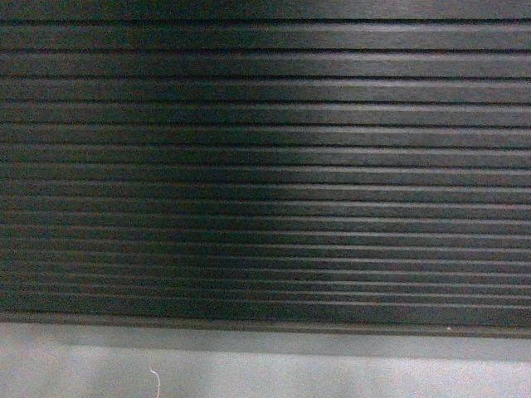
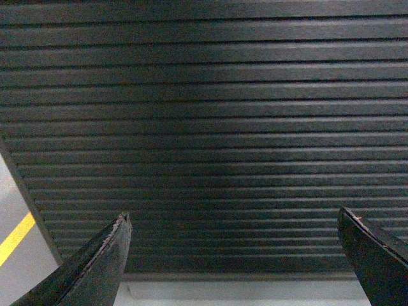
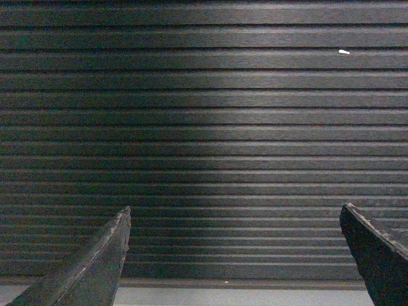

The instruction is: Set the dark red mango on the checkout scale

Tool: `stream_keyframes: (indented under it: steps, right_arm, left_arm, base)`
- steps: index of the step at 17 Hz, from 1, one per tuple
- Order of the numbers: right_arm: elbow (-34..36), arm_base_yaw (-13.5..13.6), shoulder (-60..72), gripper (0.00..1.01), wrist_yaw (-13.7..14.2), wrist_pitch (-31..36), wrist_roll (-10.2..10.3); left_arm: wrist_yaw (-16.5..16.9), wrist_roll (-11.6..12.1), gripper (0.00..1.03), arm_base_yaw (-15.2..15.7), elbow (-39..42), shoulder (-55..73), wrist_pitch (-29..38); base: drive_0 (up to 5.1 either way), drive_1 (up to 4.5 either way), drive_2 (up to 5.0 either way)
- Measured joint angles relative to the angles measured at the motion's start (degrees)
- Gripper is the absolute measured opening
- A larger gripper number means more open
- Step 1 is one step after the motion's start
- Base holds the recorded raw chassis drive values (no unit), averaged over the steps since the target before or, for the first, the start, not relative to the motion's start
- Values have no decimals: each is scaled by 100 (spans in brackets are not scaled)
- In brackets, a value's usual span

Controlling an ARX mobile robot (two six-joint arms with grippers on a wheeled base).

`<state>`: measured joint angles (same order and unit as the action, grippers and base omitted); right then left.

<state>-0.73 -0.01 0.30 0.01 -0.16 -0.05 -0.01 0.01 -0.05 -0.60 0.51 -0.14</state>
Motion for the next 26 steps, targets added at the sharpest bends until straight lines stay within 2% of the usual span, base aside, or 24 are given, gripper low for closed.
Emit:
stream_keyframes:
  steps: [3, 26]
  right_arm:
    - [0, 0, 0, 98, 0, 0, 0]
    - [0, 0, 0, 98, 0, -9, 0]
  left_arm:
    - [-2, 0, 98, 0, 0, 2, -4]
    - [-2, 0, 98, 0, 0, 2, -7]
  base:
    - [-7, 364, -379]
    - [0, 0, 0]
